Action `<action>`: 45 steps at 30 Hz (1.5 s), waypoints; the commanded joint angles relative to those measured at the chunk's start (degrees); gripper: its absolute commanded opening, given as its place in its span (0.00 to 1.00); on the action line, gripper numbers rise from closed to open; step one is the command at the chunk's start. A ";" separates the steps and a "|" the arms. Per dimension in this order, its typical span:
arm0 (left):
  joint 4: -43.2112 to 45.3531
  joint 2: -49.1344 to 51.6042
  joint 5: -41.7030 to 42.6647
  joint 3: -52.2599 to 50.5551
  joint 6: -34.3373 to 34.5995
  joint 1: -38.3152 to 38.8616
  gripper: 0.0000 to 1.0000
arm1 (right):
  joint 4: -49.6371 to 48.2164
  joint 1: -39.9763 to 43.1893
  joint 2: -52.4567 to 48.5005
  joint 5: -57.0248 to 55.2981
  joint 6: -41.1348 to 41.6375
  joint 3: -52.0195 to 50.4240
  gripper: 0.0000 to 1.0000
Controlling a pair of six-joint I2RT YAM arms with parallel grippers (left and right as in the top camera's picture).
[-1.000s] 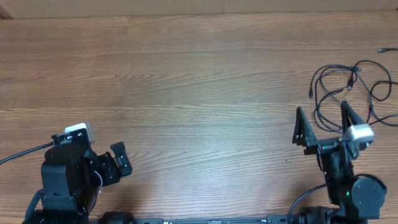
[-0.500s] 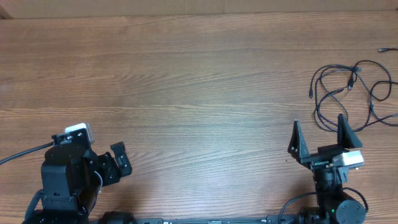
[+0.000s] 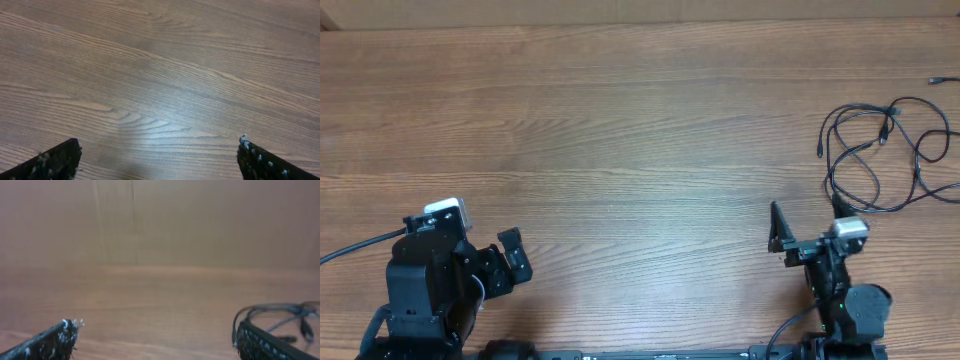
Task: Untangle cables
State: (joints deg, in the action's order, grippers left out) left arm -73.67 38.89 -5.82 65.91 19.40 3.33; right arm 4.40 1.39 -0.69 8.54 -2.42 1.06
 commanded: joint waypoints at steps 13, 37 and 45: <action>0.20 0.11 -0.15 -0.31 0.79 0.07 1.00 | -0.42 -0.26 0.52 0.50 -0.46 -0.61 1.00; -0.98 -0.09 -0.13 -0.31 0.79 0.07 1.00 | -0.42 -0.26 0.52 0.50 -0.46 -0.61 1.00; 11.04 -6.73 -1.22 -7.15 -5.53 -0.24 1.00 | -0.42 -0.26 0.52 0.50 -0.46 -0.61 1.00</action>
State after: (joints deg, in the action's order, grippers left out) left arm -65.19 35.48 -6.28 62.19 17.41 3.33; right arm 4.29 1.39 -0.64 8.78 -2.63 1.06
